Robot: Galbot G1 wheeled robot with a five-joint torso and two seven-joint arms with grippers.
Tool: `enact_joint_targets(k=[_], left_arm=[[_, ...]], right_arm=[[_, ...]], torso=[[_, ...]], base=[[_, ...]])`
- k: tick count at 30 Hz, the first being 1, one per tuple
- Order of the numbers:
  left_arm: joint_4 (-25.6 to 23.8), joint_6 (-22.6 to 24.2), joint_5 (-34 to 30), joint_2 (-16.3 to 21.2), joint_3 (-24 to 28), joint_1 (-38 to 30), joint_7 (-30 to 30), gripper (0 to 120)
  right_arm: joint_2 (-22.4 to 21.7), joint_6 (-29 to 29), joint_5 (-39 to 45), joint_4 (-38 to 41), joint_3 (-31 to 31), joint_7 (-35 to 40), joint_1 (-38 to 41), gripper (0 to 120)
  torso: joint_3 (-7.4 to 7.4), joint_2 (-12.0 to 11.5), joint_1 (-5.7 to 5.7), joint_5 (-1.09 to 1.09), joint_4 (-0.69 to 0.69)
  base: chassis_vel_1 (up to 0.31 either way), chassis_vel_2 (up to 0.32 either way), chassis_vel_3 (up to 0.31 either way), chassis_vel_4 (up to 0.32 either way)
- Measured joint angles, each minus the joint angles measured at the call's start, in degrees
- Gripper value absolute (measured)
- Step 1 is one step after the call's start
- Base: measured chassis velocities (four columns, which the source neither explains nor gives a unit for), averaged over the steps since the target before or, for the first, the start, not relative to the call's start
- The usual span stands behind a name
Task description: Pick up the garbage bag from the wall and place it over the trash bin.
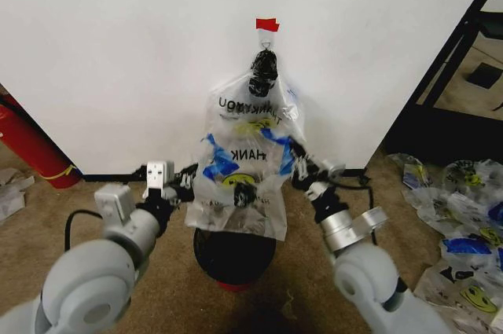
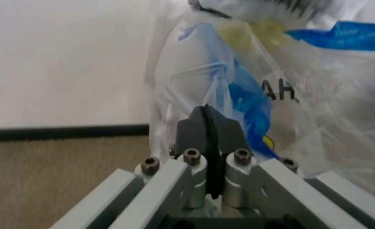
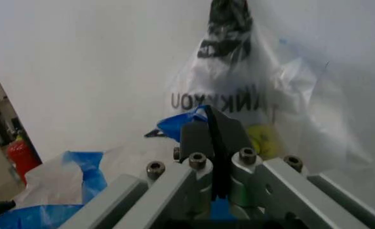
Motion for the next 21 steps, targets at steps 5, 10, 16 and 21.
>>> enact_joint_targets(k=[5,10,16,21], left_arm=[[0.12,-0.58,1.83,-2.67,-0.49,4.82,-0.27,0],[2.76,-3.17,7.29,-4.48,1.77,4.84,1.44,0],[8.54,-8.02,15.71,-6.51,3.74,4.16,6.88,0],[12.94,-9.88,21.25,-9.09,4.3,6.09,8.3,0]], right_arm=[[1.23,0.23,-0.93,-1.15,-2.19,0.36,-0.18,0],[2.48,1.27,-2.61,-2.27,-3.54,0.39,-1.55,0],[5.13,2.43,-5.15,-4.9,-4.67,-0.11,-3.7,0],[6.7,3.8,-7.24,-7.56,-5.51,-0.22,-5.37,0]], torso=[[0.0,0.0,0.0,0.0,0.0],[0.0,0.0,0.0,0.0,-0.01],[0.0,0.0,0.0,0.0,-0.02],[0.0,0.0,0.0,-0.01,0.0]], base=[[0.0,0.0,0.0,0.0],[0.0,0.0,0.0,0.0],[0.0,0.0,0.0,0.0],[0.0,0.0,0.0,0.0]])
